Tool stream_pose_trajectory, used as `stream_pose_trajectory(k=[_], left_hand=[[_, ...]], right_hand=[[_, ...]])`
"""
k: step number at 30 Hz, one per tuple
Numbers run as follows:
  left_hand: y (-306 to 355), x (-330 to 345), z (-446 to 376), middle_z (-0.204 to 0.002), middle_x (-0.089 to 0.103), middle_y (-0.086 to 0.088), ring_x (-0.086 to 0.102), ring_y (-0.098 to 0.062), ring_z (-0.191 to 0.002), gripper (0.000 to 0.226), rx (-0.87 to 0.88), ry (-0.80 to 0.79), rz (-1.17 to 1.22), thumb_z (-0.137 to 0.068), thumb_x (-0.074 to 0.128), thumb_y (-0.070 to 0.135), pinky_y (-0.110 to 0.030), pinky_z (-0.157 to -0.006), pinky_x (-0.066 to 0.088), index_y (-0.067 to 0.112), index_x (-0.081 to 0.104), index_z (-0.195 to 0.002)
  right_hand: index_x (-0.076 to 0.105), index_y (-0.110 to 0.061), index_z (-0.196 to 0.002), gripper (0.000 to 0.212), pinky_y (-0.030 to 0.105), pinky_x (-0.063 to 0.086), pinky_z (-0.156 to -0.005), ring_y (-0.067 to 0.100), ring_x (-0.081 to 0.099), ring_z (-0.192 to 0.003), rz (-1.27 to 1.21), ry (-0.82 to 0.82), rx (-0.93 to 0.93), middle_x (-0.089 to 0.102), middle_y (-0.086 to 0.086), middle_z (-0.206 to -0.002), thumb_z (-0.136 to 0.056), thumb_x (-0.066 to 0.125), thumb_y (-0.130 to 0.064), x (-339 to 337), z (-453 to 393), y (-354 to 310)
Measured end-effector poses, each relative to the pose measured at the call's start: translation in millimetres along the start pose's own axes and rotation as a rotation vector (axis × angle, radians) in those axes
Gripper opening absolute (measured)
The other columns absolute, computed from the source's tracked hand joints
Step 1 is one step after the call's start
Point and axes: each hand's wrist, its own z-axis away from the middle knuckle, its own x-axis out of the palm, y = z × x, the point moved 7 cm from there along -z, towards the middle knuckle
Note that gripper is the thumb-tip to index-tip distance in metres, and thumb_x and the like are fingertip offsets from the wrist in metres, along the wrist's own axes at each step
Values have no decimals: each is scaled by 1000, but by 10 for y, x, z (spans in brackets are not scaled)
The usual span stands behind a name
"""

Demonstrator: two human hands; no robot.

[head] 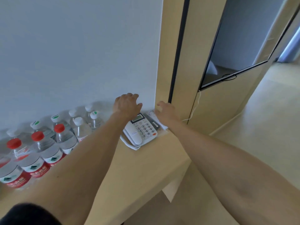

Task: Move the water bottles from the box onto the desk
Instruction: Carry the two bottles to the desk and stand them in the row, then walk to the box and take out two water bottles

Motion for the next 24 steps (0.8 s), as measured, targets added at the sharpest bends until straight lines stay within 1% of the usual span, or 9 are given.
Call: stream_pose_trajectory(k=[3,5,7,9,11,13,16,19,24], left_hand=[[589,167,-16,-138,57,-7,53,-28,-126,48,97,-36,-4,-103,43,42,-42,-104,39,20,49,-145],[982,278,-21,-135,59,-7,55,-28,-123,46,154,-60,1,-103,42,41,-42,-103,40,19,51,-142],[1393,382,-39,-132,60,-7,56,-28,-120,44,205,-85,8,-102,42,39,-42,-100,41,17,52,-139],[1821,485,-53,-134,58,-7,55,-28,-121,45,253,-110,-1,-101,41,38,-43,-101,41,18,51,-140],[2289,589,-53,-139,55,-9,53,-30,-125,48,298,-136,-9,-101,40,41,-45,-105,39,19,48,-143],[2794,696,-28,-142,53,-10,51,-31,-127,50,344,-159,-12,-102,40,44,-47,-107,39,19,46,-146],[3575,851,48,-145,50,-10,49,-32,-130,52,415,-198,-23,-104,38,47,-48,-109,37,20,42,-148],[4316,957,157,-146,51,-10,49,-32,-131,54,487,-201,-14,-104,38,49,-45,-107,37,22,42,-150],[5492,1119,338,-149,49,-6,47,-30,-135,54,601,-218,76,-101,42,50,-42,-109,36,26,43,-149]], right_hand=[[47,-23,-140,42,37,50,-81,28,57,-110,44,33,82,56,10,-132,-101,46,-38,-335,121,482],[48,-25,-141,43,34,46,-77,29,57,-112,68,67,146,56,10,-132,-100,45,-40,-585,233,841],[49,-25,-140,43,34,44,-77,31,57,-114,77,92,201,57,11,-131,-100,46,-41,-853,358,1216],[50,-23,-139,43,35,45,-82,34,56,-116,87,104,252,57,13,-132,-99,47,-40,-1120,506,1605],[50,-22,-140,46,37,46,-93,34,54,-122,76,132,306,55,13,-136,-99,49,-40,-1397,700,2015],[50,-21,-142,47,37,44,-100,33,53,-126,72,167,354,54,14,-138,-98,50,-40,-1673,929,2436],[50,-22,-140,46,36,43,-99,32,51,-127,78,213,439,54,14,-138,-97,51,-39,-2064,1291,3065],[50,-22,-140,46,39,43,-102,33,51,-128,89,245,517,54,14,-138,-98,52,-41,-2425,1663,3639],[49,-23,-142,49,40,44,-100,29,50,-129,110,309,666,51,9,-140,-99,50,-46,-3024,2317,4517]])
